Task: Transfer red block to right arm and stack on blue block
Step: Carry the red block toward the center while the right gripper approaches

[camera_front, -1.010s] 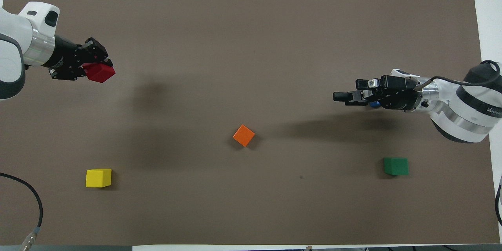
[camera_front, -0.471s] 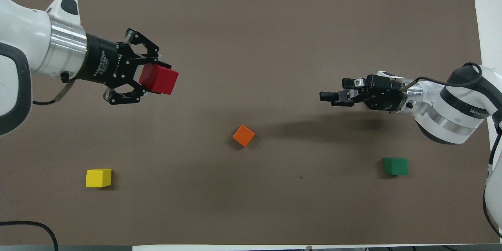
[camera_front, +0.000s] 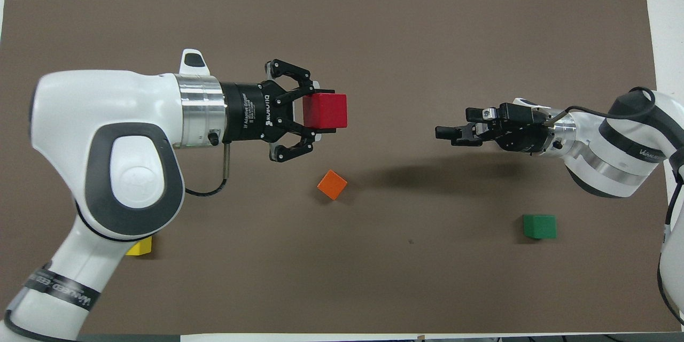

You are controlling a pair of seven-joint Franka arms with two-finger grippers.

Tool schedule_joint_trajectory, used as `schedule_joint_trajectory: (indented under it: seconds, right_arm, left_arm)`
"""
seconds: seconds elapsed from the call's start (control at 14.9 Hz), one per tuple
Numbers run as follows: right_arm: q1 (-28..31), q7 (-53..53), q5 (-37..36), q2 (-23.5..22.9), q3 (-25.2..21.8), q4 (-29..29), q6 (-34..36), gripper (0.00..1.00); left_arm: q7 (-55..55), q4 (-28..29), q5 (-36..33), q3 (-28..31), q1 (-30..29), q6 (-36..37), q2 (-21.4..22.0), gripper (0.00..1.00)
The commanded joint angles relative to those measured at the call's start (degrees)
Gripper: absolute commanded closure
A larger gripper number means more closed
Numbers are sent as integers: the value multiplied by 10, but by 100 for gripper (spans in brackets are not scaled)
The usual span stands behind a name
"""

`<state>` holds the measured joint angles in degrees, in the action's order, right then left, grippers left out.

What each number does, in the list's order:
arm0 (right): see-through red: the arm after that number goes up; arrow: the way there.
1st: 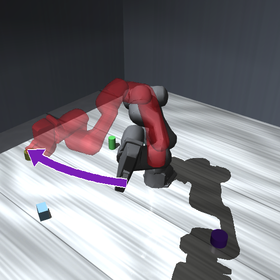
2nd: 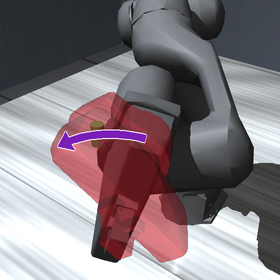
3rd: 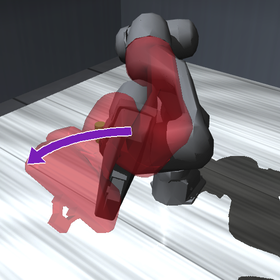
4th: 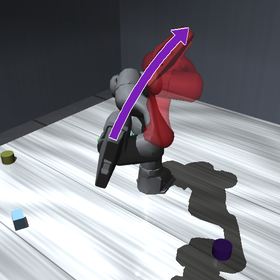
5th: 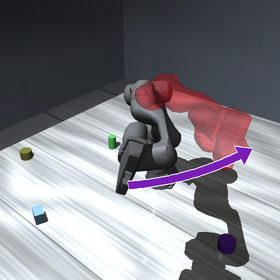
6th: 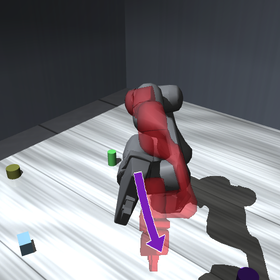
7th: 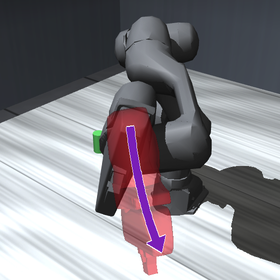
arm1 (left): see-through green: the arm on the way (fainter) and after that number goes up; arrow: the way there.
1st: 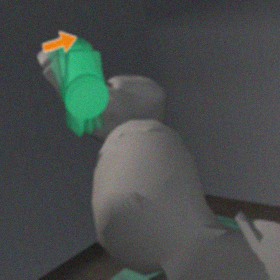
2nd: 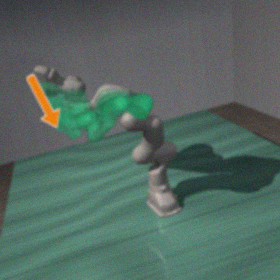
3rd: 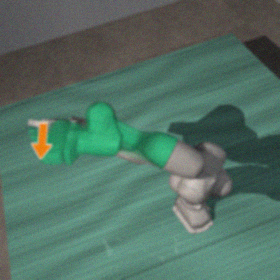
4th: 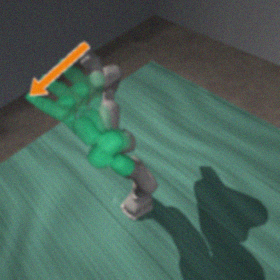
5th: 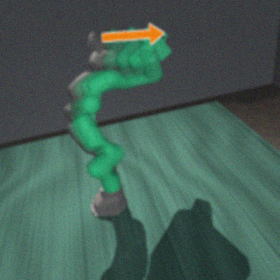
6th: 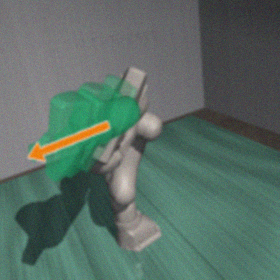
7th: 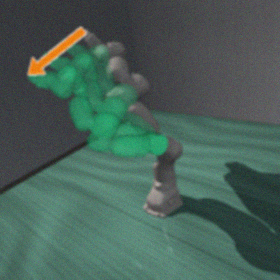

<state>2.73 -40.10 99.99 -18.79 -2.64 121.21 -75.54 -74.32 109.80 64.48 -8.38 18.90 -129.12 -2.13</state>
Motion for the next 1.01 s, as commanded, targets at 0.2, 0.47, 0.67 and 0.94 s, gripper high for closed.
schedule_joint_trajectory:
  seconds: [0.2, 0.47, 0.67, 0.94]
  right_arm:
    - [-4, -7, 19, 12, 3, 16, -22, 0]
    - [-29, -22, 46, 16, 2, 30, -31, 0]
    - [-49, -30, 62, 17, 2, 32, -51, 0]
    - [-57, -32, 63, 17, 2, 36, -62, 0]
  left_arm:
    - [52, 25, 193, 7, 17, -45, -36, 100]
    - [91, 22, 224, 6, 56, -66, -40, 100]
    - [128, 25, 224, 5, 80, -73, -40, 100]
    - [127, 25, 227, 3, 91, -71, -41, 100]
